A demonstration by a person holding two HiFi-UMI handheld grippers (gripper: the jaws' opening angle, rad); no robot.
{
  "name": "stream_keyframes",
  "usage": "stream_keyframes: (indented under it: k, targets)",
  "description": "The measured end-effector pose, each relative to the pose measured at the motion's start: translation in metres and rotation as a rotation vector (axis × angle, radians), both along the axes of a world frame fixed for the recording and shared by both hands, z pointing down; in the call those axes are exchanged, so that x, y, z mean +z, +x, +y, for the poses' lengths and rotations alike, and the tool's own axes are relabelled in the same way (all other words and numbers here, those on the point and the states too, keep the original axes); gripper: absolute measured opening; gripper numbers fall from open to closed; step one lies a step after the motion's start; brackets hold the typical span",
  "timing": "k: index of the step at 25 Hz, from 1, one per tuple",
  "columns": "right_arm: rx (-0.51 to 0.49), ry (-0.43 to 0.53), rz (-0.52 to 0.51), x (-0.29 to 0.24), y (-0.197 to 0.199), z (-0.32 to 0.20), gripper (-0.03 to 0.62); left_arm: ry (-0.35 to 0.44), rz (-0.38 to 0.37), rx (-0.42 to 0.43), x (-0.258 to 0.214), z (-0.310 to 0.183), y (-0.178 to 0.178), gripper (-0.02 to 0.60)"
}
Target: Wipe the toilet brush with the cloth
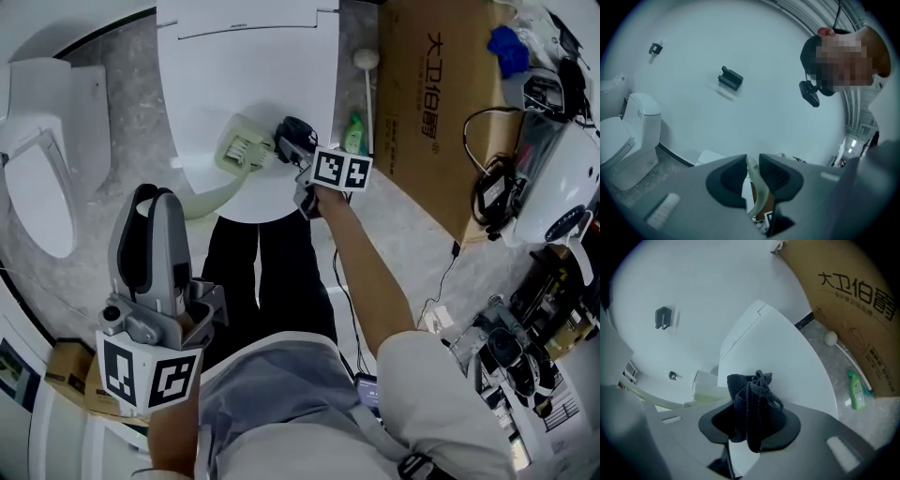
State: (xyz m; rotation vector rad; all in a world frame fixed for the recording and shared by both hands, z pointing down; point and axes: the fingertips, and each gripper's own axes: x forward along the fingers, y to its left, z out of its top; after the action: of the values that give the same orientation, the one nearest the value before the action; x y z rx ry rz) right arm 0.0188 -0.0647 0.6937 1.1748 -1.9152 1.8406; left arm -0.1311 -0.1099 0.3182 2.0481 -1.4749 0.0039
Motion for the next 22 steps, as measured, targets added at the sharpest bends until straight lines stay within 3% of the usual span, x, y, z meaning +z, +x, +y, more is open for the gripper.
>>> stream_keyframes:
  k: [7,14,22]
  targets:
    - [0.172,0.024,-0.051,0.0,0.005,0.017,0.114,0.01,0.004,0.022,0.0,-0.001,0.001,0.0]
    - [0.364,0.024,-0.115,0.001,-0.002,0.044,0.106,0.041,-0.007,0.096,-0.002,-0.002,0.005,0.0]
    - [0.737,-0.018,-0.253,0.004,-0.006,0.068,0.103,0.042,0.005,0.133,-0.003,-0.004,0.01,0.0]
